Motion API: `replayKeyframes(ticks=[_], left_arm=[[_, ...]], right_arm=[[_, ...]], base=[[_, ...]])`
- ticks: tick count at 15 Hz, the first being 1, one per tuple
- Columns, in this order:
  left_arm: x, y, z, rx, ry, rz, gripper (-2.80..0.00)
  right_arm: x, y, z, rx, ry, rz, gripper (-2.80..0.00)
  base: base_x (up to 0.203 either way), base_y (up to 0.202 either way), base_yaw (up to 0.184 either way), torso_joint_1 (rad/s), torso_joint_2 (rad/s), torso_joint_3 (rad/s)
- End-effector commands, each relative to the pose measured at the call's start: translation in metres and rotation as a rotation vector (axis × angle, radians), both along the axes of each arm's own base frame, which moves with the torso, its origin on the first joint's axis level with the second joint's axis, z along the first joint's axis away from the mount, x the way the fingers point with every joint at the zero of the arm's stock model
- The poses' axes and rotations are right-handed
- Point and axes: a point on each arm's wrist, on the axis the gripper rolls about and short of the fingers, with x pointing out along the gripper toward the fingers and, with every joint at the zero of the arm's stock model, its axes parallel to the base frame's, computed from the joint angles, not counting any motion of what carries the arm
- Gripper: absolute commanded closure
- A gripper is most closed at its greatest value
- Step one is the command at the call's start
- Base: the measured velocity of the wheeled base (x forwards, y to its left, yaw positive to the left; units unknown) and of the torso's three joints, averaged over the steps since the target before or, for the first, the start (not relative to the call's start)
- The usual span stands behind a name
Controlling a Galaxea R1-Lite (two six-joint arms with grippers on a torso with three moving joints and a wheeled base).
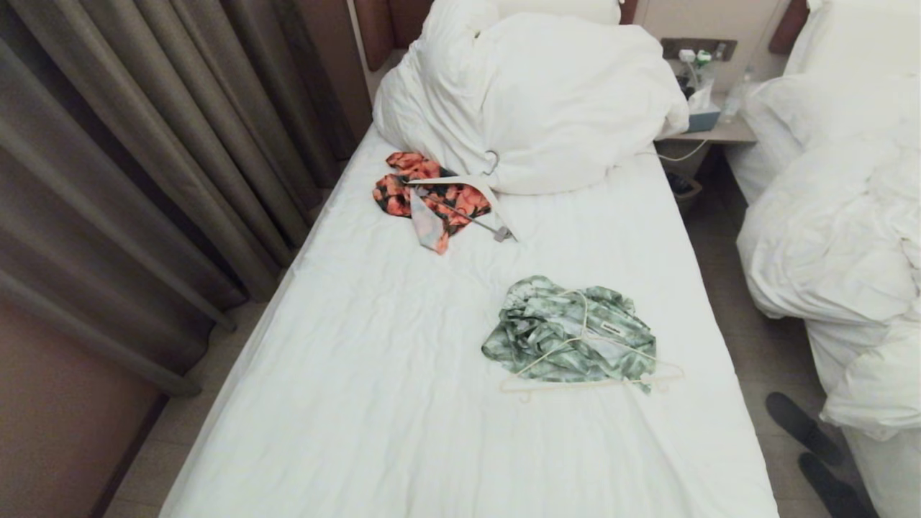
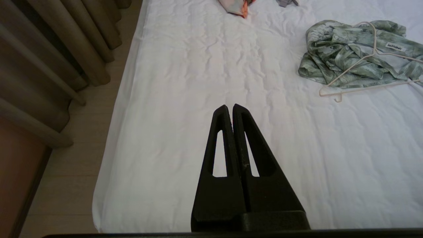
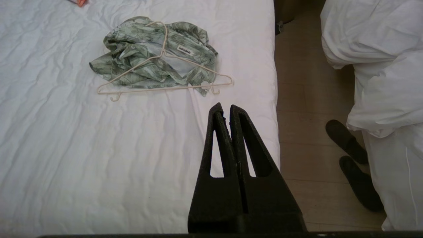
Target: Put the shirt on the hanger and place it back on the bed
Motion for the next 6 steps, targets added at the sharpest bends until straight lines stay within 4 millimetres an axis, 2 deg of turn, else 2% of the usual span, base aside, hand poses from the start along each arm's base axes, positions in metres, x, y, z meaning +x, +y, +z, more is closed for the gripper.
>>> replayKeyframes(ticks=[1, 6], left_arm=[[0.0002, 0.0000, 0.0001, 0.000, 0.002, 0.000, 0.00], [0.0002, 0.0000, 0.0002, 0.000, 0.002, 0.000, 0.00]], right_arm=[[0.0002, 0.0000, 0.0000, -0.001, 0.004, 0.000, 0.00], [0.0002, 0.0000, -0.0003, -0.001, 0.004, 0.000, 0.00]], base=[[0.000, 0.000, 0.000, 0.000, 0.00, 0.000], [0.000, 0.000, 0.000, 0.000, 0.00, 0.000]])
